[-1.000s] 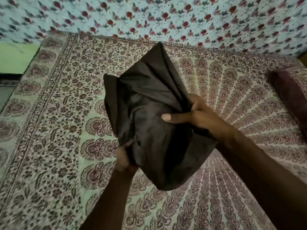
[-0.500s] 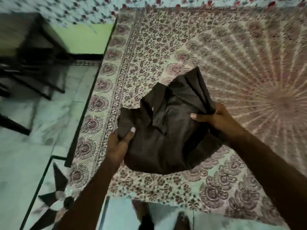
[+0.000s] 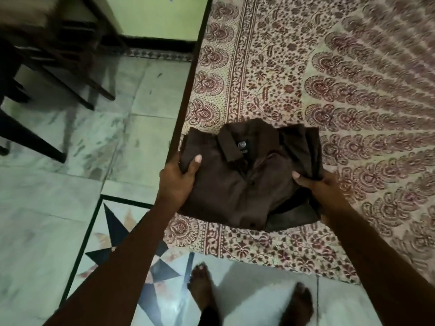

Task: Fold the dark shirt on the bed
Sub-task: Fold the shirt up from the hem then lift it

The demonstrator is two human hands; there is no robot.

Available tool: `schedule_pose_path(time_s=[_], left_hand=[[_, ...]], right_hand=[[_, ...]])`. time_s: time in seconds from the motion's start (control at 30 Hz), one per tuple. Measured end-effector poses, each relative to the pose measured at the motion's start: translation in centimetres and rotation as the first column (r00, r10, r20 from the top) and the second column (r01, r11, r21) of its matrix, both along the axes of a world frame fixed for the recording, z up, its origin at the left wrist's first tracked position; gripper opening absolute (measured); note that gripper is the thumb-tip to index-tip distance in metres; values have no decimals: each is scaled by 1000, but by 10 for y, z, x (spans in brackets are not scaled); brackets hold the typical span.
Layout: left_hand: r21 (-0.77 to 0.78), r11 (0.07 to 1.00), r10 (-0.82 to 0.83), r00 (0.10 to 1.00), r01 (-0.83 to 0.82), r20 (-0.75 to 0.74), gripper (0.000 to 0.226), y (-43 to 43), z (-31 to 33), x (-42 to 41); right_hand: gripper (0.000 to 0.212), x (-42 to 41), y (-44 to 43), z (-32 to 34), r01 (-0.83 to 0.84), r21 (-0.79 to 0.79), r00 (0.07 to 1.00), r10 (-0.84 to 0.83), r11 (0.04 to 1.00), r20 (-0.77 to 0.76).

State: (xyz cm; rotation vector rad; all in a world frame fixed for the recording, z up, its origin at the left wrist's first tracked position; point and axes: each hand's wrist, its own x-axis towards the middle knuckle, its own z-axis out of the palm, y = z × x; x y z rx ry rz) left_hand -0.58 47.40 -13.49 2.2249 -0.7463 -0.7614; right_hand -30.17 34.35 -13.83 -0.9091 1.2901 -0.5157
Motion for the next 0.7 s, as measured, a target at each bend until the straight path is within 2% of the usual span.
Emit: schedule_pose_path(time_s=[0.07,0.1,0.2,0.23,0.3,0.33,0.4,0.53,0.6,0.7], left_hand=[[73,996,-37,987,49,-158,65,6,-16,15],[89,993,-59,973,80,-224,64,11,-23,20],[77,989,-92,938,124,-336,54,35,-29,26],[60,987,-117,926,148,-360,62,44,-28,26],[36,974,-194,908,223,-372,91,62,-33,25],[28,966,-229,905,256,-358,100,68,-37,23],[33,961,-255,923,276,-290,95,76,-43,20],[69,987,-129,976,143,-178,79,79,-47,20],[109,983,-134,980,151,-151,76,78,-51,18],[155,973,-156,983,170,-99,72,75,-50,14]], right_hand=[[90,9,12,-13,57,22,998,-56,998,-28],[95,13,17,-16,97,17,994,-96,995,-44],[63,12,30,-13,119,19,976,-113,993,-186],[66,7,34,-10,97,29,957,-85,995,-276],[89,-3,45,-3,40,80,926,-7,996,-378],[98,-10,53,0,25,121,933,20,992,-359],[105,-23,67,-5,25,176,953,30,984,-301],[70,-35,82,-19,78,127,949,-35,989,-312],[61,-40,86,-28,99,192,945,-32,976,-324],[58,-42,92,-36,91,314,943,19,945,-333]])
